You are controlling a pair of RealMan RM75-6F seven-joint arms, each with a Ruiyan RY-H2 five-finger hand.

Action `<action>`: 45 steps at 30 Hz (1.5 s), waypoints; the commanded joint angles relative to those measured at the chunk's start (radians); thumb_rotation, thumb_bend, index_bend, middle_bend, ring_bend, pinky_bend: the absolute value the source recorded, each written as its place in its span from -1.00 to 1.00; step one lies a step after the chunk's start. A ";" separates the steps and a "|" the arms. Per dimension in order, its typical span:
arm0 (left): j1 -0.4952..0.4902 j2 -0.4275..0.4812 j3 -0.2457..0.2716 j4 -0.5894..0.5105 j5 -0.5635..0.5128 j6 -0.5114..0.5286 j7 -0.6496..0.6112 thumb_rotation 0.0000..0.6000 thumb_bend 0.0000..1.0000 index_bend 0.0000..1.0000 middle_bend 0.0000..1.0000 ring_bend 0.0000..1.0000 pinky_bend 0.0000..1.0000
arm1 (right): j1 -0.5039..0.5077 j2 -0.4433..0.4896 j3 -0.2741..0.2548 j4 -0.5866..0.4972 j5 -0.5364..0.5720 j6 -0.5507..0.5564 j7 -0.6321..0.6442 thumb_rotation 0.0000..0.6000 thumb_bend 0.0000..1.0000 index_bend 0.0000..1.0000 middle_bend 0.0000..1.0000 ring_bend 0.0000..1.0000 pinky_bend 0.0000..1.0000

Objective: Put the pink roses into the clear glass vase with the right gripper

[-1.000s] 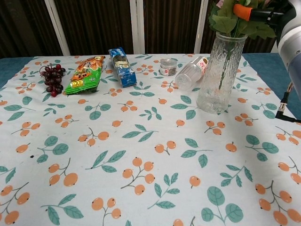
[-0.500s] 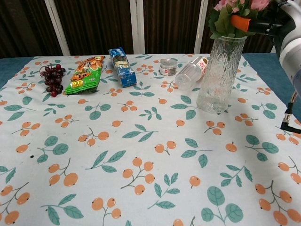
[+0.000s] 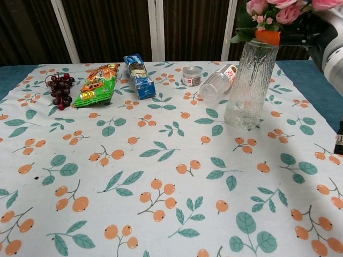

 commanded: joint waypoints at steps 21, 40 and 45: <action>0.005 -0.003 -0.001 0.002 0.002 0.014 0.008 1.00 -1.00 -1.00 -1.00 -1.00 -1.00 | -0.101 0.257 -0.105 -0.152 0.030 -0.093 -0.186 1.00 -0.39 -1.00 -1.00 -1.00 -1.00; 0.014 -0.001 -0.004 0.013 -0.012 0.026 0.078 1.00 -1.00 -1.00 -1.00 -1.00 -1.00 | -0.366 0.619 -0.447 -0.136 -0.203 0.031 -0.501 1.00 -0.39 -1.00 -1.00 -1.00 -1.00; 0.016 -0.006 -0.006 0.011 -0.016 0.031 0.107 1.00 -1.00 -1.00 -1.00 -1.00 -1.00 | -0.411 0.618 -0.481 -0.121 -0.271 0.120 -0.596 1.00 -0.38 -1.00 -1.00 -1.00 -1.00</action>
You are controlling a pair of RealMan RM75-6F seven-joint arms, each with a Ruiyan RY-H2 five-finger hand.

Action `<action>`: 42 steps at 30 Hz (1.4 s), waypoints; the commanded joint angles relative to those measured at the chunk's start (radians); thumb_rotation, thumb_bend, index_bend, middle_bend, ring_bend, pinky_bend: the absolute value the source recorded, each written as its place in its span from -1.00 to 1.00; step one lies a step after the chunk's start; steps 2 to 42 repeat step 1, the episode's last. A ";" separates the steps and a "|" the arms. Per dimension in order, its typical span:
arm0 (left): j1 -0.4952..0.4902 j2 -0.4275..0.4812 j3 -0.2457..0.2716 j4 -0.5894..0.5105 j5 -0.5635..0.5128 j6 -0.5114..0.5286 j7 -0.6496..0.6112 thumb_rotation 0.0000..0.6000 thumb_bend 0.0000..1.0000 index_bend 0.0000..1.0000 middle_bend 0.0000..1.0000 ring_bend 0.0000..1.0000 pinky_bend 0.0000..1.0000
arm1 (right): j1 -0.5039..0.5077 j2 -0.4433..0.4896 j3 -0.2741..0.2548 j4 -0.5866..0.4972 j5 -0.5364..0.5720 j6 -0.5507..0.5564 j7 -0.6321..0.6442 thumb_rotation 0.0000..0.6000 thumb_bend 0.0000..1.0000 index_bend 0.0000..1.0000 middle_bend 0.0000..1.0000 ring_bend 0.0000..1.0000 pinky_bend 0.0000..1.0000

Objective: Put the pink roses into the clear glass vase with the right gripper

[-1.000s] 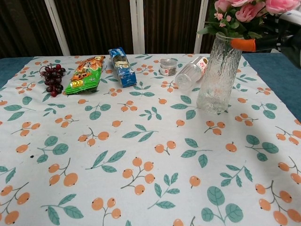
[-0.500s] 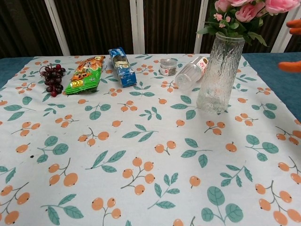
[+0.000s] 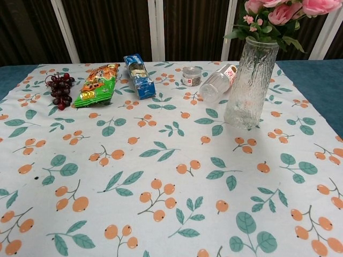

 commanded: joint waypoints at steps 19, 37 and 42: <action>0.001 -0.003 -0.001 -0.002 -0.002 0.003 0.011 1.00 -1.00 -1.00 -1.00 -1.00 -1.00 | -0.050 0.012 -0.043 0.017 -0.073 0.082 -0.068 1.00 -0.38 -1.00 -1.00 -1.00 -1.00; 0.001 -0.003 -0.001 -0.002 -0.002 0.003 0.011 1.00 -1.00 -1.00 -1.00 -1.00 -1.00 | -0.050 0.012 -0.043 0.017 -0.073 0.082 -0.068 1.00 -0.38 -1.00 -1.00 -1.00 -1.00; 0.001 -0.003 -0.001 -0.002 -0.002 0.003 0.011 1.00 -1.00 -1.00 -1.00 -1.00 -1.00 | -0.050 0.012 -0.043 0.017 -0.073 0.082 -0.068 1.00 -0.38 -1.00 -1.00 -1.00 -1.00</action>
